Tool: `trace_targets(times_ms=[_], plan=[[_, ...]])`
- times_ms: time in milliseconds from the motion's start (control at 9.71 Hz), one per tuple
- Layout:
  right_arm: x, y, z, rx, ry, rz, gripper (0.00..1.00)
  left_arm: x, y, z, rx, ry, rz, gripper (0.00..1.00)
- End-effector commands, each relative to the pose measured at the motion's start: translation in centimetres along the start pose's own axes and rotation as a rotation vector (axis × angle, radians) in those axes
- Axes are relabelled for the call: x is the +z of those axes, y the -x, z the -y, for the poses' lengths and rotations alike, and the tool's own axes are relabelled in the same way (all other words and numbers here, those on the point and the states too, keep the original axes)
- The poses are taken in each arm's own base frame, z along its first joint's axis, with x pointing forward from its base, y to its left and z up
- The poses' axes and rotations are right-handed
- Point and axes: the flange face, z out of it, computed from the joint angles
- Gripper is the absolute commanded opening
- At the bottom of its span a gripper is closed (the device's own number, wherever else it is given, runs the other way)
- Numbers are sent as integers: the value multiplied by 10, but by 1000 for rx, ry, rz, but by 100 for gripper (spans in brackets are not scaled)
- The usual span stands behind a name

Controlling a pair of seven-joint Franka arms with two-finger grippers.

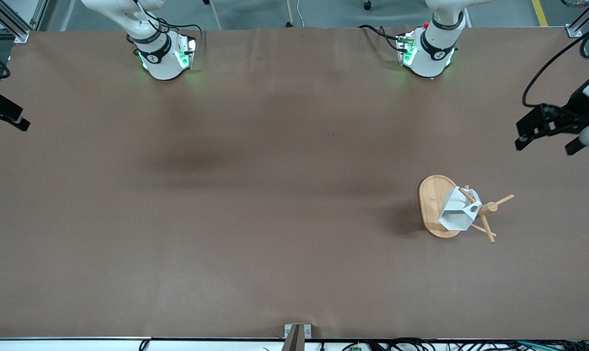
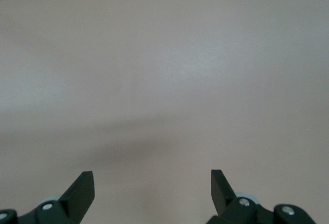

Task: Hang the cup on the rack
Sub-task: 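Open the left gripper and lift it away from the cup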

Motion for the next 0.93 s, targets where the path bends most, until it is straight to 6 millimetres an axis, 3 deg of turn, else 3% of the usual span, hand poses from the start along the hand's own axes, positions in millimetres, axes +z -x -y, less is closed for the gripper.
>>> trace_targets(times_ms=[0, 309, 824], plan=[[-8, -3, 1, 14, 4, -44, 100, 11, 33, -6, 2, -9, 113, 100], [-8, -4, 1, 11, 17, -56, 100, 24, 61, -4, 9, -15, 108, 100], [-10, -8, -1, 2, 36, -85, 100, 20, 63, -4, 28, -11, 101, 100]])
